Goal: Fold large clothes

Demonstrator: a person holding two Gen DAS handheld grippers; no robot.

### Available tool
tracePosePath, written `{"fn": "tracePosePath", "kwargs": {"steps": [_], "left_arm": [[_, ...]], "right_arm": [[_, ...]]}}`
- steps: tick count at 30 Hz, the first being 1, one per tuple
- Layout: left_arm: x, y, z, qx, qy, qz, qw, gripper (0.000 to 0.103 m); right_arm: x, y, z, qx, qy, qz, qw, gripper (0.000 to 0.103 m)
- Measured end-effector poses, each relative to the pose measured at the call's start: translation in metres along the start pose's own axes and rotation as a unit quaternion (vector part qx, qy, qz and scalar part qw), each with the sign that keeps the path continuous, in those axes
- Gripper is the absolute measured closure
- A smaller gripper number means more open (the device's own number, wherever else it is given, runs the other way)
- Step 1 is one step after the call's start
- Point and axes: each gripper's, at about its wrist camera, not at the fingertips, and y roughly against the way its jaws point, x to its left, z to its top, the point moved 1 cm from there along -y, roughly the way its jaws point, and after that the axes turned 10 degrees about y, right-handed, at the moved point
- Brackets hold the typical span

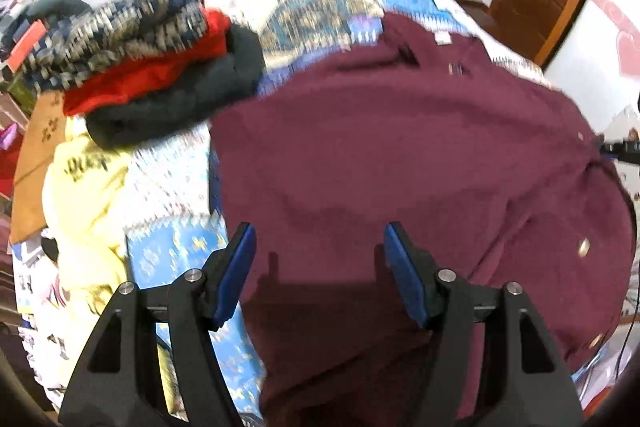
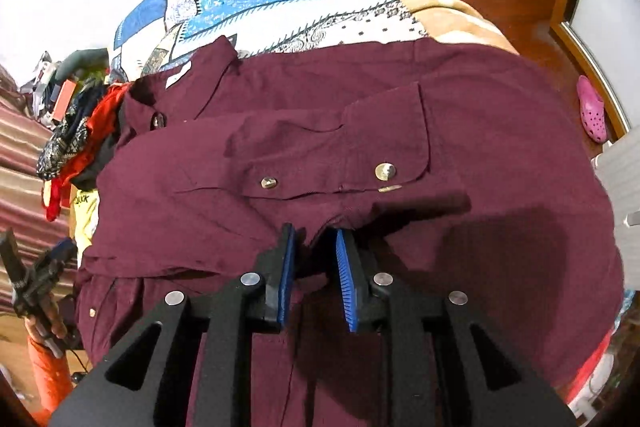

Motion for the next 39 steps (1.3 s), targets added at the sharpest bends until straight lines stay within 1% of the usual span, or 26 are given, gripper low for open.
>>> {"fn": "tracePosePath", "kwargs": {"steps": [1, 2, 3, 5, 7, 8, 10, 12, 14, 17, 20, 22, 23, 26, 28, 30, 33, 36, 39], "left_arm": [[-0.001, 0.002, 0.007, -0.007, 0.0, 0.004, 1.0, 0.038], [-0.002, 0.005, 0.014, -0.015, -0.001, 0.008, 0.9999, 0.038], [-0.005, 0.008, 0.024, -0.025, -0.002, 0.009, 0.9996, 0.037], [-0.01, 0.008, 0.038, -0.033, -0.001, 0.001, 0.9994, 0.036], [-0.02, 0.003, 0.049, -0.034, -0.004, -0.01, 0.9994, 0.036], [-0.026, -0.001, 0.054, -0.033, -0.009, -0.013, 0.9993, 0.036], [-0.04, -0.012, 0.058, -0.029, -0.018, -0.022, 0.9992, 0.036], [-0.055, -0.026, 0.058, -0.015, -0.027, -0.035, 0.9989, 0.036], [-0.068, -0.041, 0.054, 0.004, -0.037, -0.041, 0.9985, 0.036], [-0.083, -0.058, 0.045, 0.026, -0.053, -0.038, 0.9976, 0.036], [-0.094, -0.071, 0.034, 0.044, -0.066, -0.031, 0.9964, 0.035], [-0.095, -0.072, 0.028, 0.039, -0.07, -0.022, 0.9966, 0.032], [-0.096, -0.071, 0.027, 0.035, -0.071, -0.019, 0.9967, 0.032], [-0.096, -0.069, 0.028, 0.035, -0.073, -0.015, 0.9966, 0.031], [-0.098, -0.066, 0.029, 0.031, -0.076, -0.01, 0.9966, 0.031], [-0.102, -0.059, 0.03, 0.018, -0.079, -0.012, 0.9966, 0.031], [-0.107, -0.044, 0.037, -0.008, -0.076, -0.018, 0.9969, 0.031], [-0.116, -0.021, 0.046, -0.045, -0.067, -0.031, 0.9963, 0.031], [-0.123, -0.003, 0.055, -0.069, -0.057, -0.045, 0.995, 0.031]], "right_arm": [[0.0, 0.003, -0.001, 0.0, 0.006, -0.008, 1.0, 0.082], [0.002, 0.005, 0.001, 0.001, 0.012, -0.025, 1.0, 0.076], [0.001, 0.009, 0.0, 0.001, 0.024, -0.067, 0.998, 0.068], [-0.002, 0.015, 0.0, -0.004, 0.042, -0.118, 0.992, 0.065], [-0.009, 0.024, 0.0, -0.013, 0.041, -0.14, 0.989, 0.065], [-0.012, 0.029, 0.001, -0.02, 0.033, -0.145, 0.989, 0.065], [-0.011, 0.034, 0.006, -0.032, 0.029, -0.139, 0.989, 0.065], [-0.005, 0.033, 0.012, -0.04, 0.041, -0.134, 0.989, 0.065], [0.004, 0.024, 0.02, -0.039, 0.06, -0.141, 0.987, 0.064], [0.014, 0.002, 0.024, -0.023, 0.076, -0.142, 0.987, 0.062], [0.018, -0.024, 0.024, 0.007, 0.08, -0.136, 0.987, 0.062], [0.015, -0.041, 0.018, 0.034, 0.08, -0.14, 0.986, 0.062], [0.014, -0.045, 0.015, 0.039, 0.083, -0.143, 0.985, 0.062], [0.016, -0.039, 0.009, 0.031, 0.096, -0.152, 0.983, 0.062], [0.016, -0.024, 0.006, 0.015, 0.094, -0.166, 0.981, 0.062], [0.014, -0.006, 0.003, -0.008, 0.085, -0.172, 0.981, 0.062], [-0.002, 0.023, -0.003, -0.041, 0.047, -0.181, 0.982, 0.062], [-0.034, 0.052, -0.016, -0.076, -0.018, -0.184, 0.98, 0.062], [-0.069, 0.069, -0.033, -0.092, -0.088, -0.187, 0.974, 0.062]]}}
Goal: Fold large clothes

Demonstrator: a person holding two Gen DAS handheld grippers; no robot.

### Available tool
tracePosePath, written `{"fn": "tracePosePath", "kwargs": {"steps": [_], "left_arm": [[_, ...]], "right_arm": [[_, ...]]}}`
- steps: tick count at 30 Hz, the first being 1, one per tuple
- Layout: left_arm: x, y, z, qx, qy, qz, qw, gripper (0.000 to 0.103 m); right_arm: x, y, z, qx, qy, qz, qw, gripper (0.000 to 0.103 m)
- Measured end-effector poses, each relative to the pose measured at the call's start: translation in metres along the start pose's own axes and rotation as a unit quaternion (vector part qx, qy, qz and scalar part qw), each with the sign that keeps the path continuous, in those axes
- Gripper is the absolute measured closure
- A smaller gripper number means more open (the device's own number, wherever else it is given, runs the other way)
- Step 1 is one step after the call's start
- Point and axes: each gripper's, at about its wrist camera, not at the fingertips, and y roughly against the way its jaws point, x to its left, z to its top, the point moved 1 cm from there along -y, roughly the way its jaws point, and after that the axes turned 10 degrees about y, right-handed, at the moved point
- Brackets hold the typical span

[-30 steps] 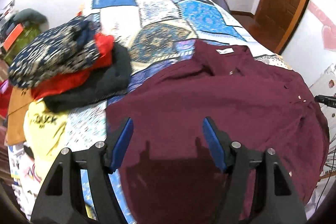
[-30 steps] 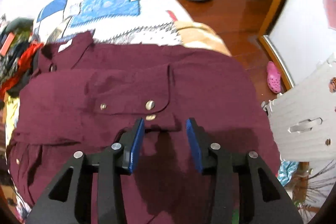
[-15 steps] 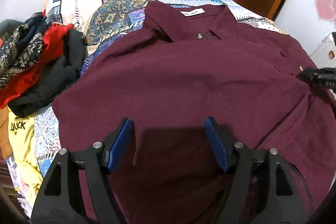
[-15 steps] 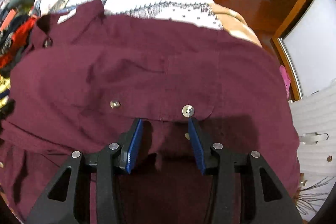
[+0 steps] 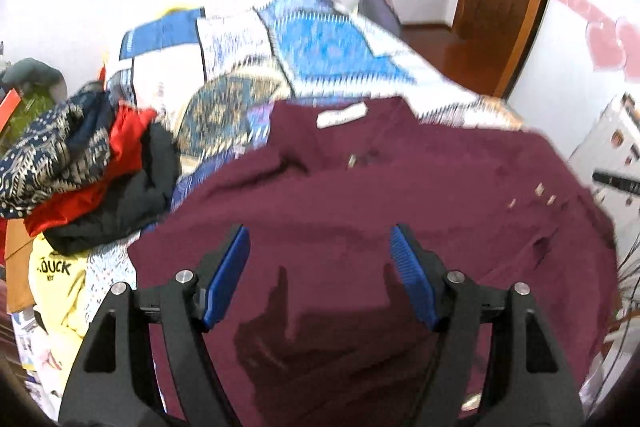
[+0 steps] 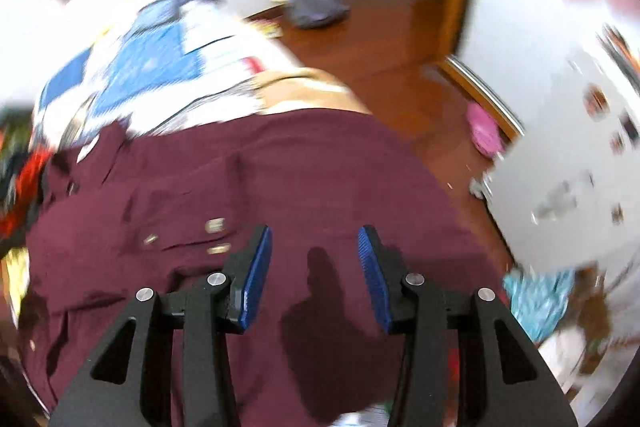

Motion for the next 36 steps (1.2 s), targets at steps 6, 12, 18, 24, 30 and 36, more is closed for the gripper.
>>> {"fn": "tracePosePath", "kwargs": {"steps": [6, 12, 18, 24, 30, 36], "left_arm": [[-0.015, 0.016, 0.013, -0.024, 0.016, -0.031, 0.9991, 0.023], [-0.027, 0.009, 0.005, -0.012, 0.008, -0.035, 0.9993, 0.022], [-0.026, 0.007, -0.002, -0.005, 0.017, -0.041, 0.999, 0.022], [-0.019, -0.001, -0.003, 0.012, 0.034, -0.043, 0.9984, 0.022], [-0.013, 0.002, -0.008, 0.009, 0.041, -0.04, 0.9983, 0.022], [-0.001, 0.004, -0.012, 0.009, 0.049, -0.029, 0.9983, 0.022]], "right_arm": [[-0.068, -0.025, -0.037, 0.044, -0.136, 0.003, 0.99, 0.062], [-0.093, -0.035, -0.067, 0.046, -0.212, 0.043, 0.975, 0.062], [-0.096, -0.023, -0.082, 0.044, -0.233, 0.039, 0.971, 0.059], [-0.102, -0.033, -0.081, 0.029, -0.25, 0.054, 0.966, 0.058], [-0.101, -0.051, -0.066, 0.015, -0.25, 0.067, 0.966, 0.055], [-0.091, -0.054, -0.053, 0.003, -0.234, 0.053, 0.971, 0.083]]}}
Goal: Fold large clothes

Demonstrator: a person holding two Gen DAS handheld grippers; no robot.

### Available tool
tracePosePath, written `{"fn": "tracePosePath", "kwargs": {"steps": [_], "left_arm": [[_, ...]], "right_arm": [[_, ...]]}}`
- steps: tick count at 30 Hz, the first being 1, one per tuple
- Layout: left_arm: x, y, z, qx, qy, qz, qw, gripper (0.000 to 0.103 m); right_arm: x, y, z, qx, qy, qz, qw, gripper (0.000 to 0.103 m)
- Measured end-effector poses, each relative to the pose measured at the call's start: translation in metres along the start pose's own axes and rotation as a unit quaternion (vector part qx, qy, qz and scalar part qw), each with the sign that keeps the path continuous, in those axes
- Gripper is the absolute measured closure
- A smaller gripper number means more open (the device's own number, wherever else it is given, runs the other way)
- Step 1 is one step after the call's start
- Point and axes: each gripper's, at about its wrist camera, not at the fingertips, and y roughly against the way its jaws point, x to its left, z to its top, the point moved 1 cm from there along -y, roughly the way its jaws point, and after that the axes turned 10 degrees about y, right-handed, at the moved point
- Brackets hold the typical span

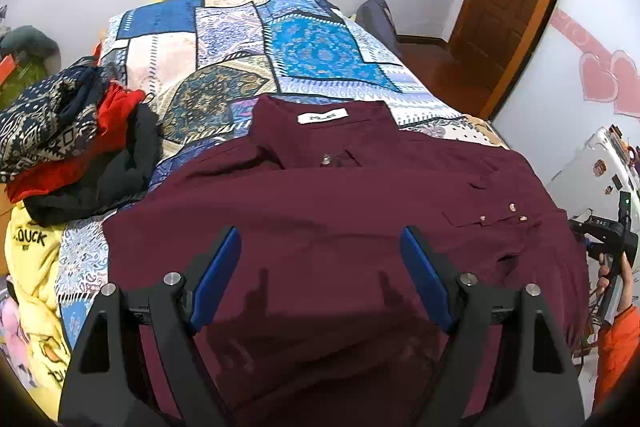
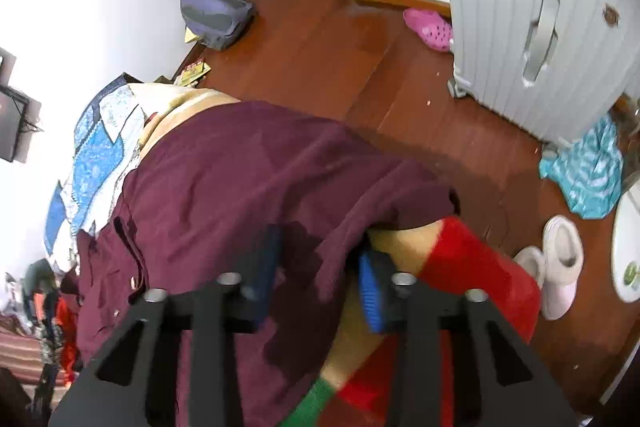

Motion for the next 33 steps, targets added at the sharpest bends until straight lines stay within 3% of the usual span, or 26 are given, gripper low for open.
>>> {"fn": "tracePosePath", "kwargs": {"steps": [3, 10, 15, 19, 22, 26, 30, 33], "left_arm": [[0.007, 0.002, -0.002, -0.001, 0.007, 0.003, 1.0, 0.022], [0.018, 0.009, -0.007, -0.009, 0.007, 0.01, 0.9999, 0.022], [0.021, 0.017, -0.01, -0.022, 0.002, 0.012, 0.9997, 0.022], [0.022, 0.027, -0.012, -0.034, -0.007, 0.012, 0.9993, 0.022], [0.023, 0.031, -0.015, -0.041, -0.016, 0.017, 0.9989, 0.022], [0.026, 0.032, -0.02, -0.041, -0.02, 0.018, 0.9988, 0.022], [0.028, 0.028, -0.025, -0.029, -0.017, 0.014, 0.9994, 0.022], [0.027, 0.026, -0.03, -0.024, -0.025, 0.015, 0.9993, 0.022]], "right_arm": [[0.014, 0.013, 0.005, -0.018, 0.018, -0.009, 1.0, 0.09], [0.075, 0.065, 0.023, -0.092, 0.106, 0.005, 0.99, 0.092], [0.137, 0.099, 0.027, -0.137, 0.18, 0.052, 0.973, 0.093], [0.193, 0.108, 0.013, -0.144, 0.257, 0.089, 0.951, 0.093], [0.231, 0.102, -0.012, -0.125, 0.326, 0.105, 0.931, 0.093], [0.263, 0.056, -0.053, -0.049, 0.405, 0.1, 0.907, 0.093], [0.266, -0.005, -0.093, 0.053, 0.455, 0.074, 0.886, 0.092], [0.258, -0.031, -0.111, 0.092, 0.473, 0.046, 0.875, 0.088]]}}
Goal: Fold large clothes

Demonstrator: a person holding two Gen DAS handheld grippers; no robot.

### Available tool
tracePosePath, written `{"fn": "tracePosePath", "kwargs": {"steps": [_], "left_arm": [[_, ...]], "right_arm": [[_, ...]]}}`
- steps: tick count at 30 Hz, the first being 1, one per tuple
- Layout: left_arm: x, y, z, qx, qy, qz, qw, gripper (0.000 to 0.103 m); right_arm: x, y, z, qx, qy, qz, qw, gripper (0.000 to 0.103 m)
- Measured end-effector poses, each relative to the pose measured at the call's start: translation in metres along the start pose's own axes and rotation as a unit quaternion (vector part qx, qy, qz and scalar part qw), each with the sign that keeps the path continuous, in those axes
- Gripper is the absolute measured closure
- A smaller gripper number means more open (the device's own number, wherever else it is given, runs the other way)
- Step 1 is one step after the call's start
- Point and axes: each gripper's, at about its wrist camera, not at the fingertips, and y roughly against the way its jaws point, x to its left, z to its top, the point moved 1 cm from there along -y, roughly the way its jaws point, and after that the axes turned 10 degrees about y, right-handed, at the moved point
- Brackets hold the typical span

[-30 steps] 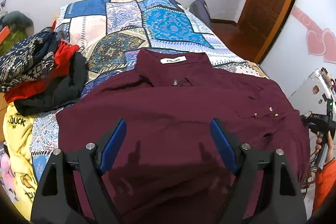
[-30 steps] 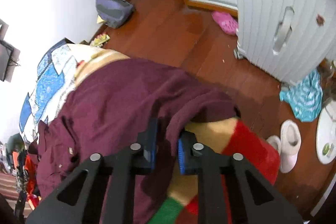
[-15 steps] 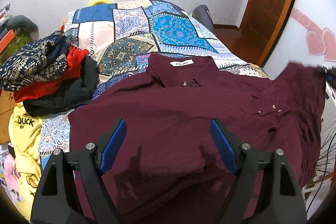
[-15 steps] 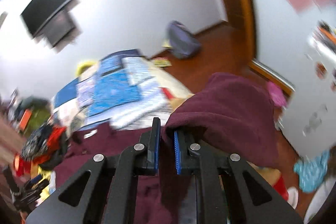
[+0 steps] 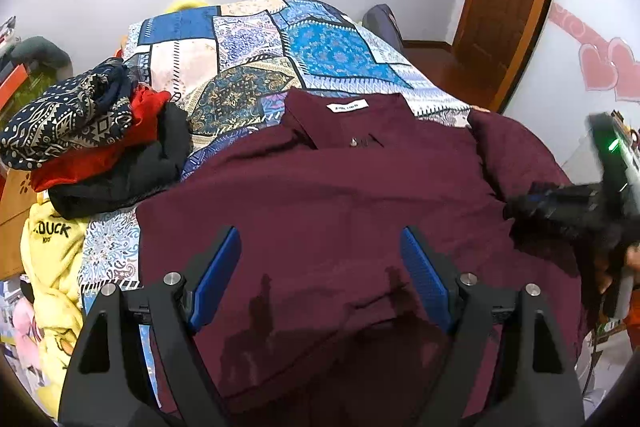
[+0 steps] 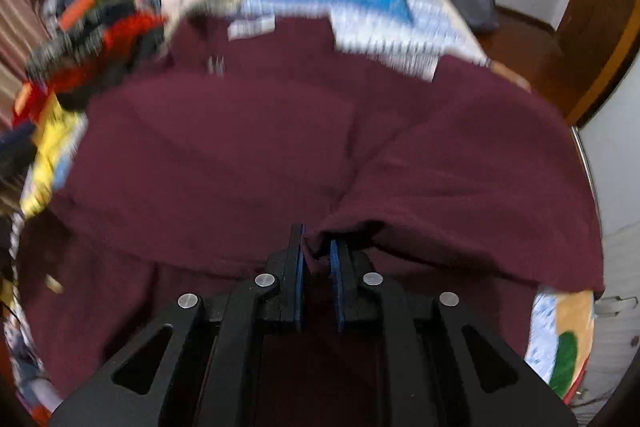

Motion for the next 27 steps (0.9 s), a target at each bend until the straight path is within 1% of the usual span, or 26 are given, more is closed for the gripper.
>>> {"fn": "tracePosePath", "kwargs": {"steps": [2, 4, 7, 9, 11, 13, 16, 17, 18, 20, 22, 23, 25, 26, 27], "left_arm": [[-0.003, 0.0, -0.002, 0.0, -0.008, 0.003, 1.0, 0.022], [-0.008, -0.001, -0.002, -0.001, -0.016, 0.006, 0.9999, 0.022], [-0.017, 0.0, 0.001, -0.004, -0.026, 0.004, 0.9996, 0.022], [-0.024, 0.001, 0.004, -0.007, -0.032, -0.001, 0.9995, 0.022], [-0.033, 0.003, 0.007, -0.011, -0.039, -0.006, 0.9991, 0.022], [-0.042, 0.003, 0.011, -0.014, -0.047, -0.012, 0.9987, 0.021], [-0.056, 0.001, 0.015, -0.016, -0.059, -0.018, 0.998, 0.021], [-0.061, 0.0, 0.016, -0.016, -0.063, -0.02, 0.9977, 0.021], [-0.065, -0.001, 0.017, -0.016, -0.066, -0.021, 0.9975, 0.021], [-0.074, -0.004, 0.018, -0.014, -0.073, -0.025, 0.9969, 0.021], [-0.083, -0.008, 0.018, -0.01, -0.08, -0.03, 0.9963, 0.02], [-0.087, -0.01, 0.018, -0.008, -0.083, -0.032, 0.996, 0.02], [-0.096, -0.015, 0.018, -0.003, -0.092, -0.031, 0.9953, 0.02], [-0.099, -0.018, 0.017, 0.0, -0.095, -0.031, 0.9949, 0.02], [-0.103, -0.021, 0.016, 0.004, -0.099, -0.032, 0.9946, 0.02]], "right_arm": [[-0.004, 0.001, -0.002, 0.002, -0.004, 0.0, 1.0, 0.088], [-0.011, 0.011, 0.0, 0.001, -0.016, 0.008, 1.0, 0.087], [-0.019, 0.028, 0.0, -0.005, -0.031, 0.014, 0.999, 0.079], [-0.019, 0.042, 0.0, -0.02, -0.032, 0.003, 0.999, 0.07], [-0.019, 0.057, 0.001, -0.04, -0.033, -0.011, 0.999, 0.065], [-0.025, 0.075, -0.005, -0.062, -0.04, -0.027, 0.997, 0.062], [-0.044, 0.096, -0.012, -0.09, -0.073, -0.055, 0.992, 0.057], [-0.05, 0.101, -0.017, -0.098, -0.086, -0.061, 0.99, 0.052], [-0.061, 0.106, -0.021, -0.107, -0.108, -0.068, 0.986, 0.048], [-0.08, 0.111, -0.03, -0.117, -0.15, -0.076, 0.979, 0.044], [-0.101, 0.109, -0.04, -0.117, -0.198, -0.074, 0.97, 0.044], [-0.116, 0.104, -0.049, -0.112, -0.235, -0.064, 0.963, 0.044], [-0.134, 0.095, -0.063, -0.108, -0.283, -0.044, 0.952, 0.044], [-0.145, 0.084, -0.072, -0.1, -0.312, -0.033, 0.944, 0.044], [-0.151, 0.077, -0.078, -0.094, -0.331, -0.027, 0.939, 0.044]]}}
